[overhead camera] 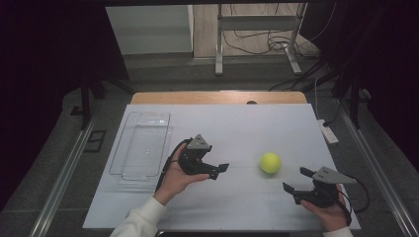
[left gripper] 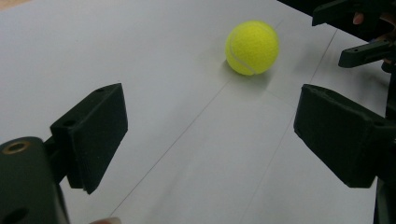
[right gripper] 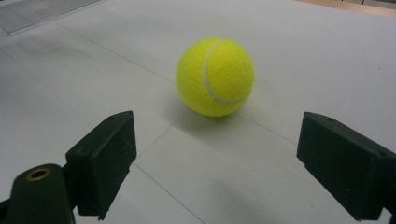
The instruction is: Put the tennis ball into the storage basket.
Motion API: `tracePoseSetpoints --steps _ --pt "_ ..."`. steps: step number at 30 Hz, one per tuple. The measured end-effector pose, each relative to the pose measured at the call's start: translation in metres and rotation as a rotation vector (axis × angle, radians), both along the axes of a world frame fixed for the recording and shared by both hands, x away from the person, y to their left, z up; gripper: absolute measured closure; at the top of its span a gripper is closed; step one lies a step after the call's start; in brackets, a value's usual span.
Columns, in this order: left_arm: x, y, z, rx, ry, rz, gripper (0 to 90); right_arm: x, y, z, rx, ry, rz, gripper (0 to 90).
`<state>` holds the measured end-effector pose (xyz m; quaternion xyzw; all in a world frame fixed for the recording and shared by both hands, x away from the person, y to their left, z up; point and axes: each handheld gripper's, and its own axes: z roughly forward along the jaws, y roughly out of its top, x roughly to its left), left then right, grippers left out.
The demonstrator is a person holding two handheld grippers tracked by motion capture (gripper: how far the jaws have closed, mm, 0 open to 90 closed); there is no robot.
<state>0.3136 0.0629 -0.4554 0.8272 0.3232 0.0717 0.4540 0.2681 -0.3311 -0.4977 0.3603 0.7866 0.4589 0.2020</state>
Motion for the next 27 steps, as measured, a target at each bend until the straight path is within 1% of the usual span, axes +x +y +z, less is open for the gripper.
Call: tracePoseSetpoints --steps 12,21,22,23,27 --pt "0.004 -0.005 0.0 0.001 0.004 -0.005 11.5 0.0 0.0 -0.001 0.002 0.003 0.0 12.4" --pt "0.011 -0.017 0.002 0.003 -0.002 -0.026 11.5 0.0 -0.001 -0.001 0.004 0.007 -0.012 12.4" --pt "0.011 -0.019 0.002 -0.004 0.003 -0.027 11.5 0.0 -0.001 -0.001 0.006 0.007 -0.011 12.4" --pt "0.013 -0.02 0.002 -0.002 0.005 -0.033 11.5 -0.001 -0.002 -0.001 0.007 0.008 -0.013 12.3" --pt "0.017 -0.025 0.002 0.002 0.009 -0.031 11.5 -0.001 -0.002 -0.001 0.007 0.008 -0.01 12.3"
